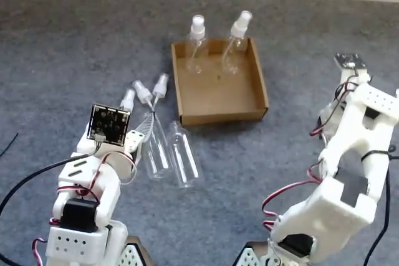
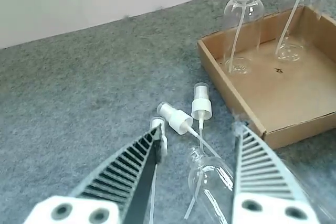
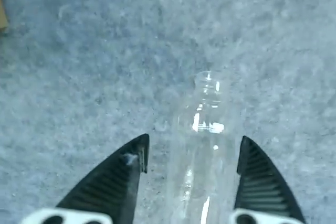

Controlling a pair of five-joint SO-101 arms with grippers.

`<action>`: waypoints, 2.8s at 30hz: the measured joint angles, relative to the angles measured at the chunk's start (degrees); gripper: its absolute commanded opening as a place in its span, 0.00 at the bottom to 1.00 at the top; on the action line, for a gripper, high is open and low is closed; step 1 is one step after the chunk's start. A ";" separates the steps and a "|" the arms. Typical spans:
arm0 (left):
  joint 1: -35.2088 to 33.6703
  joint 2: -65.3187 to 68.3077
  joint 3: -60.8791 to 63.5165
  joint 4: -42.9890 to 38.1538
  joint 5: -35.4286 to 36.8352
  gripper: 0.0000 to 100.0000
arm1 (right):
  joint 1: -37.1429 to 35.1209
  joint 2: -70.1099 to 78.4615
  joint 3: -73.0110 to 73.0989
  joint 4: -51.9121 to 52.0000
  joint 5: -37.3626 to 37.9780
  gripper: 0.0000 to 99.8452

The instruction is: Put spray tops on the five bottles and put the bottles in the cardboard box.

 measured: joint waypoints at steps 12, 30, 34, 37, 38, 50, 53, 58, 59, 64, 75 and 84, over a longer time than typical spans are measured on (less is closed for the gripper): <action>0.00 0.00 0.00 0.00 0.00 0.21 | 0.09 13.10 -11.16 0.00 0.00 0.21; 0.00 0.00 0.00 0.00 0.00 0.21 | 1.41 13.10 -11.69 10.99 11.78 0.31; 0.00 0.00 0.00 0.00 0.00 0.21 | 1.41 13.10 -11.87 13.63 15.82 0.31; 0.00 0.00 0.00 0.00 0.00 0.21 | 1.41 13.10 -11.87 13.98 17.41 0.31; 0.00 0.00 0.00 0.00 0.00 0.21 | 1.41 13.10 -11.87 13.98 17.76 0.31; 0.00 0.00 0.00 0.00 0.00 0.21 | 1.67 13.10 -5.54 5.98 18.29 0.23; 0.00 0.00 0.00 0.00 0.00 0.21 | 1.67 13.10 -5.36 5.45 18.29 0.13; 0.00 0.00 0.00 0.00 0.00 0.21 | 1.67 13.10 -5.36 5.27 18.29 0.02; 0.00 0.00 0.00 0.00 0.00 0.21 | 1.67 13.10 -5.36 5.27 18.29 0.02; 0.00 0.00 0.00 0.00 0.00 0.19 | 2.29 11.96 -5.80 5.98 17.41 0.00; -5.89 8.44 -7.21 0.35 -2.29 0.15 | -5.10 -12.57 -8.88 6.68 -2.46 0.00; -11.87 49.76 -38.42 14.86 -2.81 0.15 | -17.93 -36.66 9.67 -2.46 -8.79 0.00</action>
